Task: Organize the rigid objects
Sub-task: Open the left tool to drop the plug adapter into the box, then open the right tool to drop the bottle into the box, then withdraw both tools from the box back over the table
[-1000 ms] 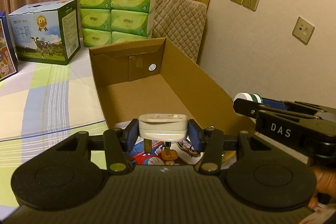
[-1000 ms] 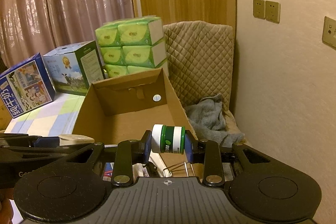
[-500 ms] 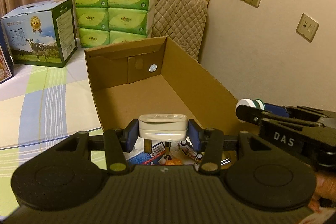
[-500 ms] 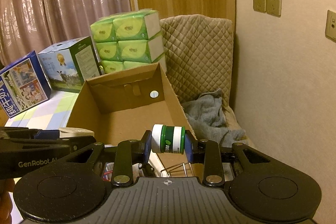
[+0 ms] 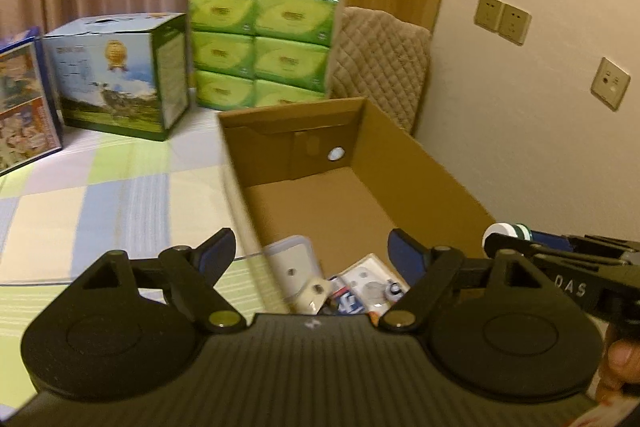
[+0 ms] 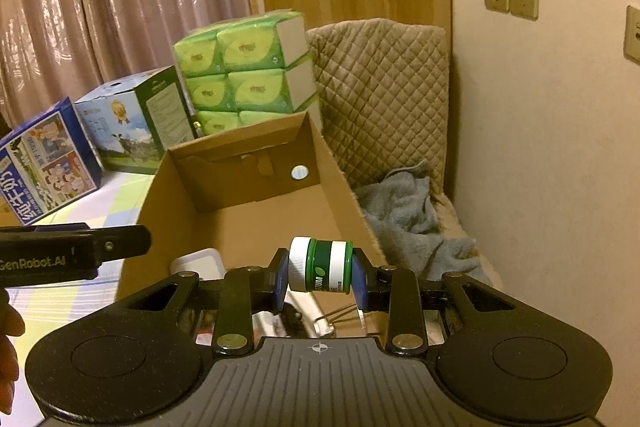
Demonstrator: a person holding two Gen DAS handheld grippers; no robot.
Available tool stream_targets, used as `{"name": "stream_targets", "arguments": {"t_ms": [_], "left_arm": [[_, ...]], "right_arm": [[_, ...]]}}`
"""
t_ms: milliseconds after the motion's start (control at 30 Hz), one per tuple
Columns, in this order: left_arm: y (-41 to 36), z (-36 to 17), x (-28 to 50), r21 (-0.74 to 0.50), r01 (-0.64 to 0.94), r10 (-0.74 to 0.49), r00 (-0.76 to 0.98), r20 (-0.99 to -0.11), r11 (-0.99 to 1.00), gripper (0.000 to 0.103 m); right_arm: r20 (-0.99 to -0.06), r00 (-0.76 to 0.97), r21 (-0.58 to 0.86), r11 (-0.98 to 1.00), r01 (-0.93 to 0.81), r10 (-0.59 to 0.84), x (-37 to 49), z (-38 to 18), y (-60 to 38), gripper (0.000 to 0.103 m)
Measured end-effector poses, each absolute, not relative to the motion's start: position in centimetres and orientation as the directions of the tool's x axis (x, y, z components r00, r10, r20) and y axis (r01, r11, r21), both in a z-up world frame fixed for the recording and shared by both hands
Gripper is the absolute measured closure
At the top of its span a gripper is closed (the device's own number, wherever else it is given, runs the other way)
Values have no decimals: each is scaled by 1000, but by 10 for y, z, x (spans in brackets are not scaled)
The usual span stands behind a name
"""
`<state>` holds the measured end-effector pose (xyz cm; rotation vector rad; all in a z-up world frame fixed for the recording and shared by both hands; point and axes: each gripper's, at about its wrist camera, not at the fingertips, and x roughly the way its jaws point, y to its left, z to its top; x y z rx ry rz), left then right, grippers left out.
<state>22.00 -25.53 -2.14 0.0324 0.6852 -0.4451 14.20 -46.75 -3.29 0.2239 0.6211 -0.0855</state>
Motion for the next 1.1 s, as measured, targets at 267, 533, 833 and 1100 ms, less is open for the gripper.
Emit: {"name": "stream_targets", "arguments": {"t_ms": [267,533,833,1100], "left_arm": [[-224,-22,207,-113,336,-332,715,-616,935,21],[-205,-23,187,-82,299,-285,737,-613,951,6],[-204,-16,140,-45,302,-261,730,-632,952,1],[-201,-5,82,-18,240,-197,748,-634,971,1]], "right_arm": [[-583,806,274,959,75,104,148,-32,-453,74],[-528,838,353,933,67,140,147,-19,-454,55],[-562,823,288,952,102,82,103,-11,-453,54],[-595,801,199,978,69,65,47,-6,-433,53]]}}
